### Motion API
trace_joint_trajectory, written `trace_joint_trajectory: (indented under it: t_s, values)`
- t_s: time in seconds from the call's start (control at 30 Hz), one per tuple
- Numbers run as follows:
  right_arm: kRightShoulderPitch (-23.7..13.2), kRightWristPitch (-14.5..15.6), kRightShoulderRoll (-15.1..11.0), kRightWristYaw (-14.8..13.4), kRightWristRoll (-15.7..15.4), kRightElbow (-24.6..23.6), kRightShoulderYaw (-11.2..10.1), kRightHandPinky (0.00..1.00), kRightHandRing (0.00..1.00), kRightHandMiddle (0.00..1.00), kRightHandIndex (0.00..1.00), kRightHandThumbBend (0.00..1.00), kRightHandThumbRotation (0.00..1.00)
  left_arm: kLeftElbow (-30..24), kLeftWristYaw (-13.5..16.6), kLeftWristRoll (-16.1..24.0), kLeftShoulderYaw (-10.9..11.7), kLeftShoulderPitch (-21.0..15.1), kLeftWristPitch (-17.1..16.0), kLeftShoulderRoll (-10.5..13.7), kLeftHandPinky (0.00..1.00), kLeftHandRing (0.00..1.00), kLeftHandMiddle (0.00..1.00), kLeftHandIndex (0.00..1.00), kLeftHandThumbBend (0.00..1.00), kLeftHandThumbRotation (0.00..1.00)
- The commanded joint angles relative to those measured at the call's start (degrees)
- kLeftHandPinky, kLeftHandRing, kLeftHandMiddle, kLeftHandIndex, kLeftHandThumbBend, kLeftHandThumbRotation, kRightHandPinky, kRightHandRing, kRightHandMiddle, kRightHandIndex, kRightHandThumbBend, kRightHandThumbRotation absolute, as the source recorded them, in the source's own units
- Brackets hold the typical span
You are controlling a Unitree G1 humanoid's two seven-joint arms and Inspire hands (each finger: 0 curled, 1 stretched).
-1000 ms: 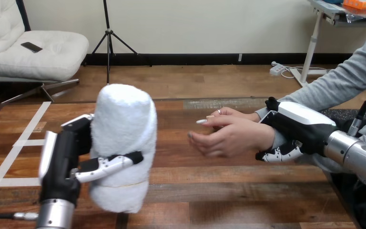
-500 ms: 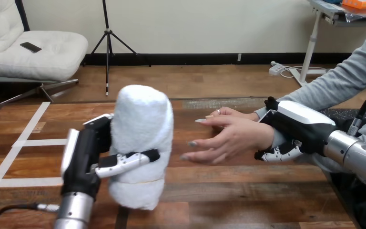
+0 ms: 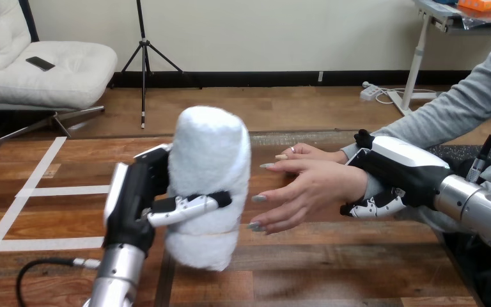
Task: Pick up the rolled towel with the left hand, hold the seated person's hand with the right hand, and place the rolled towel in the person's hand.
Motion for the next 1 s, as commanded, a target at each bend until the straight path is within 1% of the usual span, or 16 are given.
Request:
trace_joint_trajectory:
  t_s: [0.0,0.37,0.5,0.7,0.97]
  values:
    - [-1.7,-1.06,0.93,0.04,2.89,-2.0,-2.08,0.16,0.2,0.27,0.29,0.39,0.18,2.61,-0.29,-1.69,0.29,-10.39,-3.74,-1.45,0.29,0.34,0.4,0.42,0.59,0.0]
    - [-1.07,-0.04,0.57,0.48,2.75,-3.46,-2.1,0.18,0.23,0.29,0.31,0.41,0.24,8.21,-0.31,-1.12,0.3,-15.14,-5.13,-2.18,0.3,0.34,0.4,0.41,0.58,0.0]
    - [-0.92,-0.28,0.54,0.43,2.83,-3.42,-2.18,0.19,0.24,0.3,0.31,0.42,0.25,9.97,-0.38,-1.38,0.47,-16.56,-5.24,-2.55,0.3,0.34,0.4,0.41,0.58,0.0]
    - [-0.58,-0.78,0.38,0.45,3.07,-3.42,-2.31,0.2,0.24,0.3,0.32,0.43,0.28,13.06,0.32,-0.87,0.48,-19.26,-5.49,-3.06,0.3,0.34,0.4,0.41,0.58,0.0]
    - [-0.17,-0.99,0.19,0.52,3.31,-3.62,-2.34,0.21,0.25,0.31,0.32,0.44,0.31,16.47,1.24,-0.32,0.49,-21.81,-6.2,-3.46,0.31,0.34,0.39,0.41,0.58,0.0]
